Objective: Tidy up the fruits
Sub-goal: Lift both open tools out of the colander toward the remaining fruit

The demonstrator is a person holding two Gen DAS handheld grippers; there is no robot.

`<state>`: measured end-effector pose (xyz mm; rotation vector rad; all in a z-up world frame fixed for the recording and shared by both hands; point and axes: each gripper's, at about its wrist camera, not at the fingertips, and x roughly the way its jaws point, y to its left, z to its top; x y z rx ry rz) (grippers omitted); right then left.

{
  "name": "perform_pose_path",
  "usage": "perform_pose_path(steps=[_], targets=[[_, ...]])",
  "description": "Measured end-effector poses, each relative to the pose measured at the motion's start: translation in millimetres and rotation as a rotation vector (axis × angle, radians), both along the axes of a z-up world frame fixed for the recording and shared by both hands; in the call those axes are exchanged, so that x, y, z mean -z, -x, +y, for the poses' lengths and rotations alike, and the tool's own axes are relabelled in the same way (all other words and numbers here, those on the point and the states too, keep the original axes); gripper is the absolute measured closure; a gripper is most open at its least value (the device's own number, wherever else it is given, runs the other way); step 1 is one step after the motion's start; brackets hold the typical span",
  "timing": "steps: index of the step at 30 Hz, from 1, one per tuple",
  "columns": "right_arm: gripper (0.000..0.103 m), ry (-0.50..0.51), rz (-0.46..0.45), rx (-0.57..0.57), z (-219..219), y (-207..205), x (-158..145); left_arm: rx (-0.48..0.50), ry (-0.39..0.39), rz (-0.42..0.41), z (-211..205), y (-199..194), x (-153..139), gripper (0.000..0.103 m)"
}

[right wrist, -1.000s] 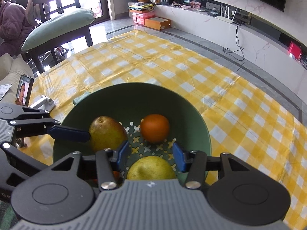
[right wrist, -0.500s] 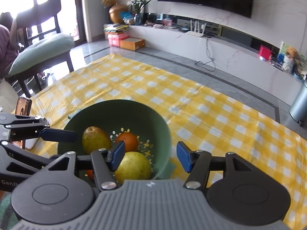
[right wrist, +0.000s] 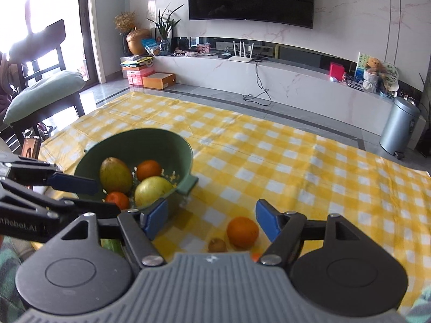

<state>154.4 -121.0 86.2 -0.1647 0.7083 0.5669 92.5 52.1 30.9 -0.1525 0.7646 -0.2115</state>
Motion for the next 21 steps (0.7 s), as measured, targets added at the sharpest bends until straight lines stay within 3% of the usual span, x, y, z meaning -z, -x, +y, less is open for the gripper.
perform_pose_path(steps=[8, 16, 21], targets=[[0.033, -0.001, 0.016, 0.064, -32, 15, 25, 0.041, -0.051, 0.003, -26, 9, 13, 0.032], [0.038, 0.025, 0.148, 0.158, -63, 9, 62, 0.083, -0.065, 0.043, -46, 9, 35, 0.032], [0.045, 0.015, 0.175, 0.153, -66, 5, 70, 0.097, -0.056, 0.049, -57, 1, 46, 0.032]])
